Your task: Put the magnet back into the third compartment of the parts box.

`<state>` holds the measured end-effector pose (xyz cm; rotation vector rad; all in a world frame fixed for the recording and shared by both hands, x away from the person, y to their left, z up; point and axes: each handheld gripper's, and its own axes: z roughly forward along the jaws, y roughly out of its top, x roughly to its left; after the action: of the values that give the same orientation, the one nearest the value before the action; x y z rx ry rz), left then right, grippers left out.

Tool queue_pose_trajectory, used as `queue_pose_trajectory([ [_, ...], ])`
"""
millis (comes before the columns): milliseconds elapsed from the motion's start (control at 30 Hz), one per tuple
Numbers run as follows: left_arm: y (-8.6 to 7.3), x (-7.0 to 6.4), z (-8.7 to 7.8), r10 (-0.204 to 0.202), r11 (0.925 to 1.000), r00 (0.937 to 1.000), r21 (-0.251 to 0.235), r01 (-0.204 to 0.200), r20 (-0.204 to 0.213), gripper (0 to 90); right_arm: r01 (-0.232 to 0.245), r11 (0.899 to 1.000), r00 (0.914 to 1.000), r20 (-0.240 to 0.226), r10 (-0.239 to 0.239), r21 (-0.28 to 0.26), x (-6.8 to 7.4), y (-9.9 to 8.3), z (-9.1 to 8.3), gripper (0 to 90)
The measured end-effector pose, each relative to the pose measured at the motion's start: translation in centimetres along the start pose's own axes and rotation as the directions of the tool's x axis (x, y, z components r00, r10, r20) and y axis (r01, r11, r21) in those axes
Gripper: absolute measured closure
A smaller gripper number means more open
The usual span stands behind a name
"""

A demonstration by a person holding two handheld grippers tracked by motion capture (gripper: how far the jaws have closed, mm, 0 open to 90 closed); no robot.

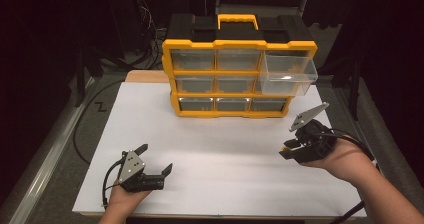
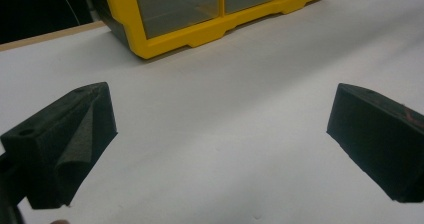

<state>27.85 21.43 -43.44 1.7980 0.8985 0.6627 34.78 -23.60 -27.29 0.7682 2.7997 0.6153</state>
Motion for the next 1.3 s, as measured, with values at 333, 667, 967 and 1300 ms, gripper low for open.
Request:
queue_pose_trajectory([
  [333, 0.0, 0.0, 0.0, 0.001, 1.0, 1.0, -0.001, -0.001, 0.0, 0.6, 0.008, 1.0, 0.9998, 0.018, -0.008, 0.005, -0.6, 1.1, -2.1, 65.1],
  [667, 0.0, -0.1, 0.0, 0.0, 1.0, 1.0, -0.003, 0.0, 0.001, 0.6, 0.022, 1.0, 0.9996, 0.02, -0.022, 0.012, -1.0, 2.0, -3.6, 65.0],
  [967, 0.0, -0.1, 0.0, 0.008, 1.0, 1.0, 0.0, -0.008, 0.0, 0.6, 0.036, 0.999, 0.9989, 0.029, -0.036, 0.015, -1.2, 2.9, -5.1, 65.1],
  [1300, 0.0, -0.1, 0.0, 0.009, 1.0, 1.0, 0.0, -0.009, 0.0, 0.6, 0.049, 0.999, 0.9978, 0.042, -0.05, 0.02, -1.3, 4.0, -6.7, 65.0],
])
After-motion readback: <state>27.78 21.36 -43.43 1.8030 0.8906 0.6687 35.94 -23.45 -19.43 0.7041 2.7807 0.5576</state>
